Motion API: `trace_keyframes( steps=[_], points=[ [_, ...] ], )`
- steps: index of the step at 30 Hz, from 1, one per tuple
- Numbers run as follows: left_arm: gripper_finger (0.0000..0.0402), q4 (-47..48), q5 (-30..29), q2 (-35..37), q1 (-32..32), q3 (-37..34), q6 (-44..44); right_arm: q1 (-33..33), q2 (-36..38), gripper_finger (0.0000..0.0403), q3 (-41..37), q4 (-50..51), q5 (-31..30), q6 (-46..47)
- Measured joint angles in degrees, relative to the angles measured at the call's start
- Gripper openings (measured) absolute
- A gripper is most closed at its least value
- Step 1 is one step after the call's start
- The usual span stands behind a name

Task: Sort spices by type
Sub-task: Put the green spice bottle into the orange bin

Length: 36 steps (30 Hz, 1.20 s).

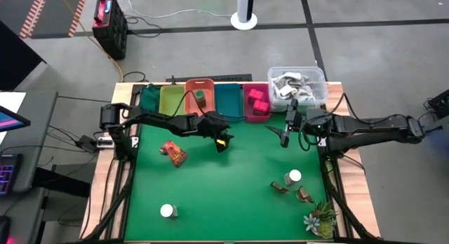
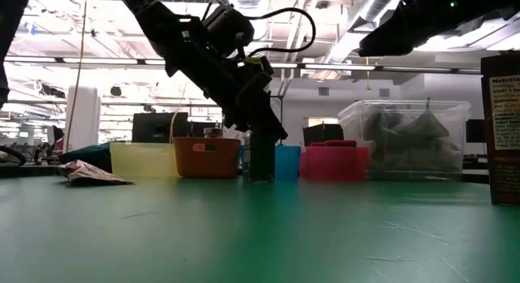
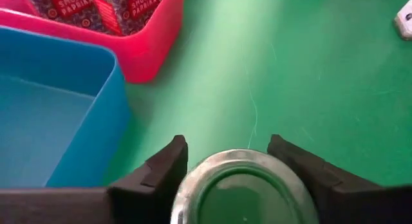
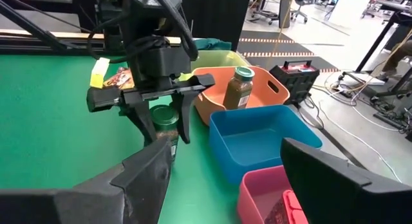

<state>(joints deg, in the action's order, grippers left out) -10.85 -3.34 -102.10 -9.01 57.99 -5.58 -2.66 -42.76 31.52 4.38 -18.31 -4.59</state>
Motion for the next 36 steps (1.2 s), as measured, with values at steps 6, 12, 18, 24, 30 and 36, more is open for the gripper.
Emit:
trace_keyframes(
  steps=[6, 12, 18, 24, 30, 36],
  points=[
    [0.0182, 3.8, 2.2, 4.1, 0.0, -0.1, 1.1, 0.0, 0.0, 0.0317, 0.0, 0.1, 0.0, 0.4],
    [0.0182, 10.6, -3.6, 15.8, -1.6, -0.1, 5.7, 0.0, 0.0, 0.0317, 0.0, 0.2, 0.1, 0.3],
    [0.0182, 14.5, -10.5, 24.0, -3.8, -0.6, 9.4, 0.0, 0.0, 0.0317, 0.0, -0.1, 0.1, 0.3],
    [0.0183, 8.2, -13.0, 25.4, -7.3, -6.7, 9.8, 0.0, -0.9, 0.0317, 0.1, -1.0, 0.2, 0.5],
    [0.0184, -4.1, -13.5, 25.1, -12.3, -13.2, 9.8, 0.0, -4.1, 0.0317, 0.1, -3.7, 0.3, 0.1],
    [0.0185, -6.6, -13.2, 25.1, -15.3, -15.8, 8.0, 0.0, -5.7, 0.0317, 0.1, -5.2, 0.3, -0.6]
  ],
)
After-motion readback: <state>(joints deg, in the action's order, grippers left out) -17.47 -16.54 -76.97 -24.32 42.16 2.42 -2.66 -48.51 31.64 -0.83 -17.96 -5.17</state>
